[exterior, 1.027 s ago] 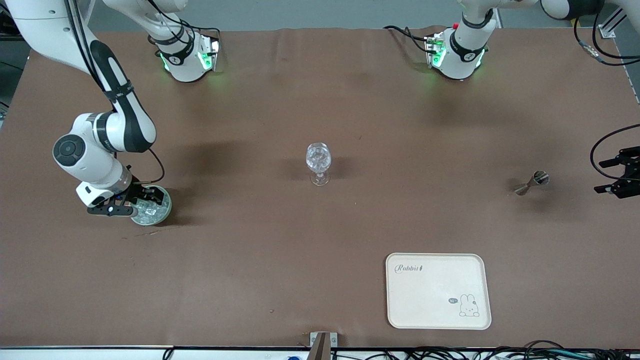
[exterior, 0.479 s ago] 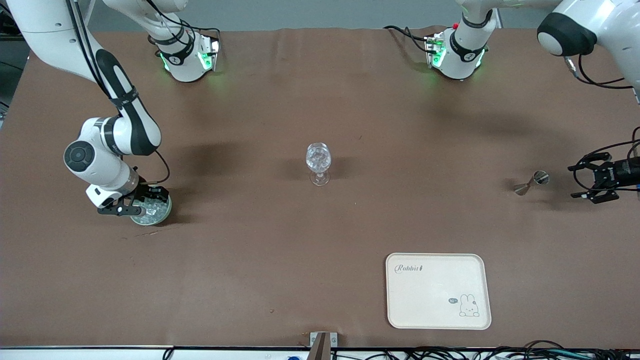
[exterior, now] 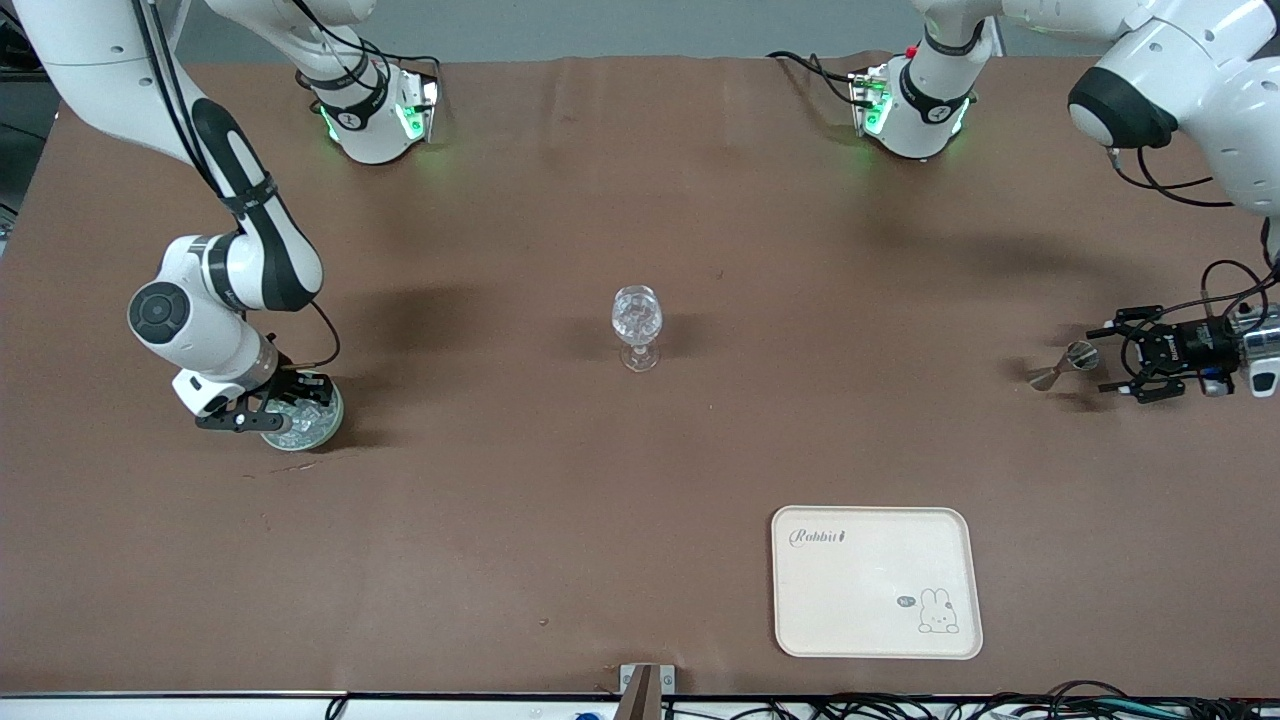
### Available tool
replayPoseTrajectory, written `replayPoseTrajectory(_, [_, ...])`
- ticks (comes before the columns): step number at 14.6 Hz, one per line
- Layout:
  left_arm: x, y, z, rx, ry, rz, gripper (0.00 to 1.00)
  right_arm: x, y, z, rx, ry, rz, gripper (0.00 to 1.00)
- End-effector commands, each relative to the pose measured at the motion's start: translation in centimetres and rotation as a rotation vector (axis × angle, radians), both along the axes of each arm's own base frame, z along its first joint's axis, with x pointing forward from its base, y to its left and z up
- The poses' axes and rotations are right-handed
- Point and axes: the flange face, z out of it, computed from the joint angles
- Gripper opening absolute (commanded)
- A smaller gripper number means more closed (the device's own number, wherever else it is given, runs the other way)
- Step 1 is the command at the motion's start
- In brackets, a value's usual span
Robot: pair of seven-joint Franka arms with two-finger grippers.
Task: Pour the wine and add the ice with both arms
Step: 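Grasp an ice cube with the right gripper while the left gripper grasps the jigger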
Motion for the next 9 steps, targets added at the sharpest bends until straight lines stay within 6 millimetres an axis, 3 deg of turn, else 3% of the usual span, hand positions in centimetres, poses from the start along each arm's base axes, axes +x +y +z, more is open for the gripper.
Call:
replayPoseTrajectory(1, [-0.4, -1.5, -1.6, -0.070, 0.003, 0.039, 1.00, 0.0, -0.2, 0.4, -0.006, -0.006, 0.002, 0.27])
replayPoseTrajectory(3, [-0.9, -2.0, -2.4, -0.092, 0.004, 0.055, 1.00, 0.3, -0.1, 0.7, -0.005, -0.011, 0.000, 0.16])
replayPoseTrajectory(6, [-1.4, -2.8, -3.4, -0.132, -0.005, 0.093, 0.87, 0.8, -0.2, 1.2, -0.008, 0.018, -0.005, 0.13])
replayPoseTrajectory(9, [-2.1, -2.0, -3.0, -0.178, -0.017, 0.114, 0.81, 1.7, -0.1, 2.6, -0.012, 0.087, -0.032, 0.12])
